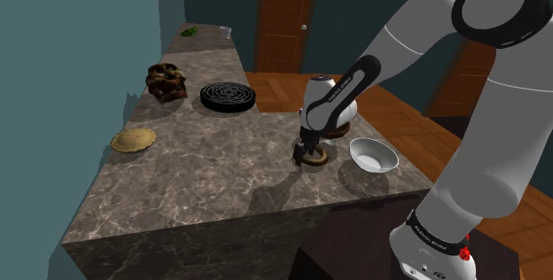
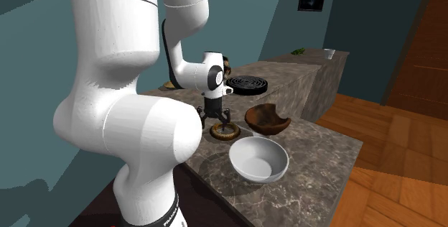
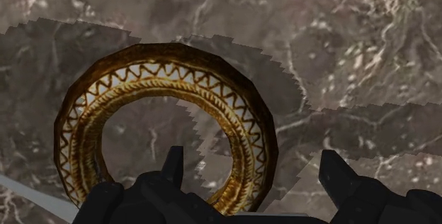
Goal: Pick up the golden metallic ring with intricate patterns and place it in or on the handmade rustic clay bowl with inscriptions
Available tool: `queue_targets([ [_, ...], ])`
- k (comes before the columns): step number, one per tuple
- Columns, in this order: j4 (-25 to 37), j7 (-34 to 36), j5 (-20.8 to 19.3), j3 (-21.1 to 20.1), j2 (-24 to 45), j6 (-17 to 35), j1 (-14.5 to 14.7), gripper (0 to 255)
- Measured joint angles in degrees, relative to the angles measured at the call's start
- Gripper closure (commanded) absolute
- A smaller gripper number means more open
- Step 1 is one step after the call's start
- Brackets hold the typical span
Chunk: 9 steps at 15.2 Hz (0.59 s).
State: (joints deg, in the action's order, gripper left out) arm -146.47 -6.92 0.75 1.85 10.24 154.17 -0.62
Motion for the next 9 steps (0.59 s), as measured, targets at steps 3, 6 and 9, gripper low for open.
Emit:
queue_targets([
  [3, 0.0, 0.0, 0.0, 0.0, 0.3, 0.3, 0.0, 0],
  [6, 0.0, -0.1, 0.0, 0.0, 0.3, 0.4, 0.0, 255],
  [9, 0.0, -0.1, 0.0, 0.0, 0.3, 0.4, 0.0, 255],
])
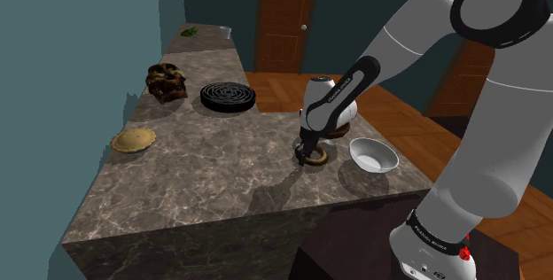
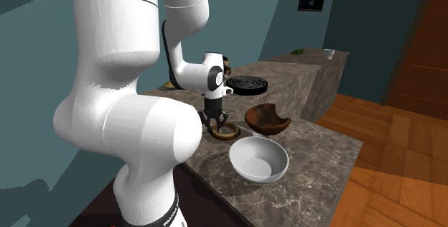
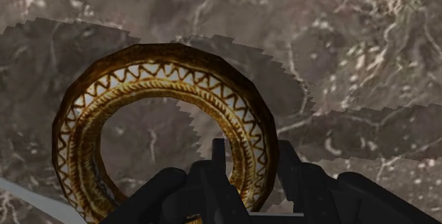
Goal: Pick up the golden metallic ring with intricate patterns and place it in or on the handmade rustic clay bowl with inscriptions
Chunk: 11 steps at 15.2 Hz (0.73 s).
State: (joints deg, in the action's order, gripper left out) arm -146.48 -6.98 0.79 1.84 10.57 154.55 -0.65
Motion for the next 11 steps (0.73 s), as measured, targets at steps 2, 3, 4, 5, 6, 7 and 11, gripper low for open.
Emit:
queue_targets([
  [2, 0.0, 0.0, 0.0, 0.0, 0.0, 0.0, 0.0, 255],
  [3, 0.0, 0.0, 0.0, 0.0, 0.0, 0.0, 0.0, 255],
  [4, 0.0, 0.0, 0.0, 0.0, 0.0, 0.0, 0.0, 255],
  [5, 0.0, 0.0, 0.0, 0.0, 0.0, 0.0, 0.0, 255],
  [6, 0.0, 0.0, 0.0, 0.0, 0.0, 0.0, 0.0, 255],
  [7, 0.0, 0.0, 0.0, 0.0, 0.0, 0.0, 0.0, 255],
  [11, -0.1, 0.1, -0.2, 0.1, -2.5, -2.3, 0.0, 255],
])
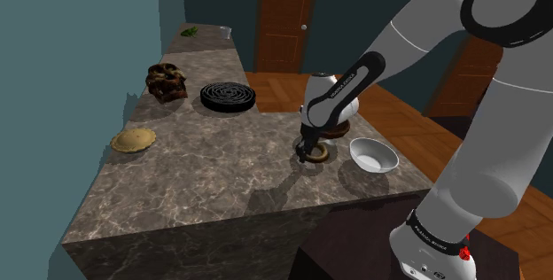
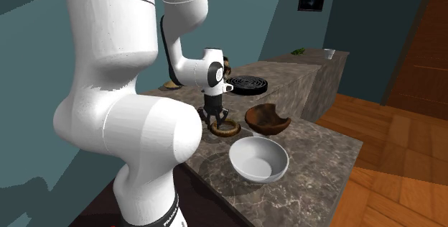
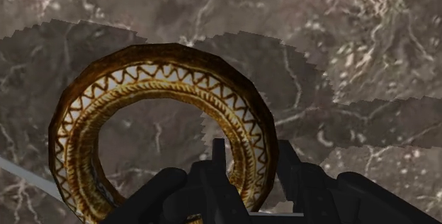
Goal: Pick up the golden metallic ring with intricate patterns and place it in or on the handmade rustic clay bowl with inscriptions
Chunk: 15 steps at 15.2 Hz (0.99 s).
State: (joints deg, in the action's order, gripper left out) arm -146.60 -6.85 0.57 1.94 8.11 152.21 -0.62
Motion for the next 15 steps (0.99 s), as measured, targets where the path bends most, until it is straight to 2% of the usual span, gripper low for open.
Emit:
queue_targets([
  [15, 1.2, 0.7, -0.8, 0.1, -11.5, -12.7, 0.1, 255],
])
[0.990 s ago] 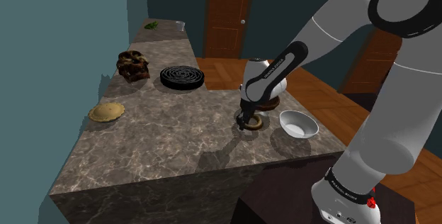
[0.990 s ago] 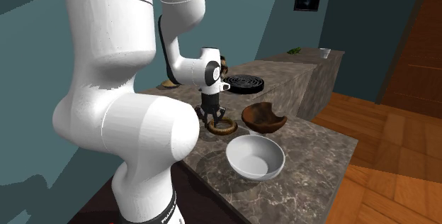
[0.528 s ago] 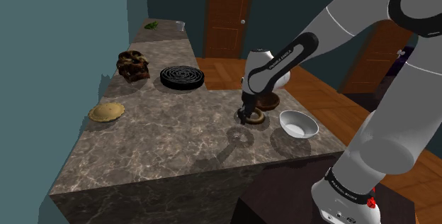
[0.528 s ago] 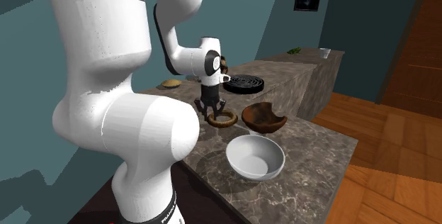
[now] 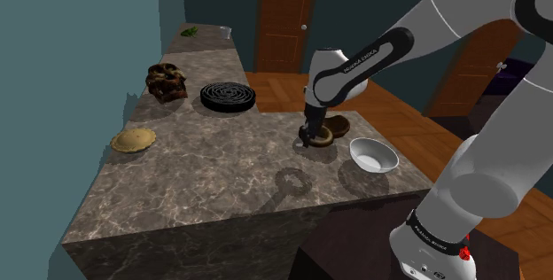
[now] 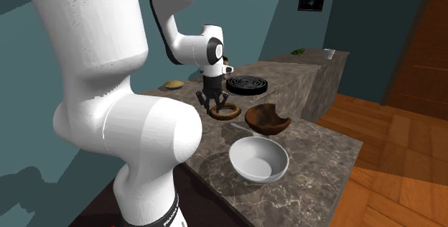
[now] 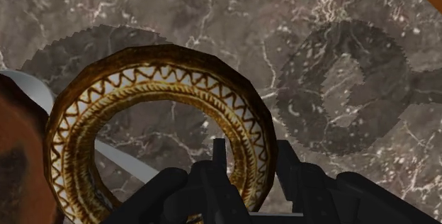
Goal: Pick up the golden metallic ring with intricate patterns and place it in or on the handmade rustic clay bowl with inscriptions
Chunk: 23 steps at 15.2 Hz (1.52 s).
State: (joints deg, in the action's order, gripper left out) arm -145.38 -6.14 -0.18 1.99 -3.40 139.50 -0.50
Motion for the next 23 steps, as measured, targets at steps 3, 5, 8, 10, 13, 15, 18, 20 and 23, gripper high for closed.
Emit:
queue_targets([
  [3, 0.6, -0.1, -0.1, 0.1, -2.1, -2.7, -0.1, 255],
  [5, 0.9, 0.0, -0.2, 0.0, -3.5, -4.4, -0.1, 255],
  [8, 1.8, 0.1, -0.2, 0.0, -5.1, -6.9, -0.1, 255],
  [10, 2.7, 0.1, -0.3, 0.0, -6.1, -8.7, -0.1, 255],
  [13, 3.3, 0.1, -0.3, 0.0, -7.9, -11.2, -0.1, 255],
  [15, 4.3, -0.6, -0.5, 0.4, -8.0, -12.3, -0.5, 255],
  [18, 6.4, -4.0, -1.0, 2.6, -6.4, -12.8, -2.1, 255],
  [20, 8.6, -6.4, -1.2, 4.1, -4.0, -12.6, -3.2, 255],
  [23, 12.4, -10.8, -1.2, 6.5, -1.1, -13.5, -5.1, 255],
])
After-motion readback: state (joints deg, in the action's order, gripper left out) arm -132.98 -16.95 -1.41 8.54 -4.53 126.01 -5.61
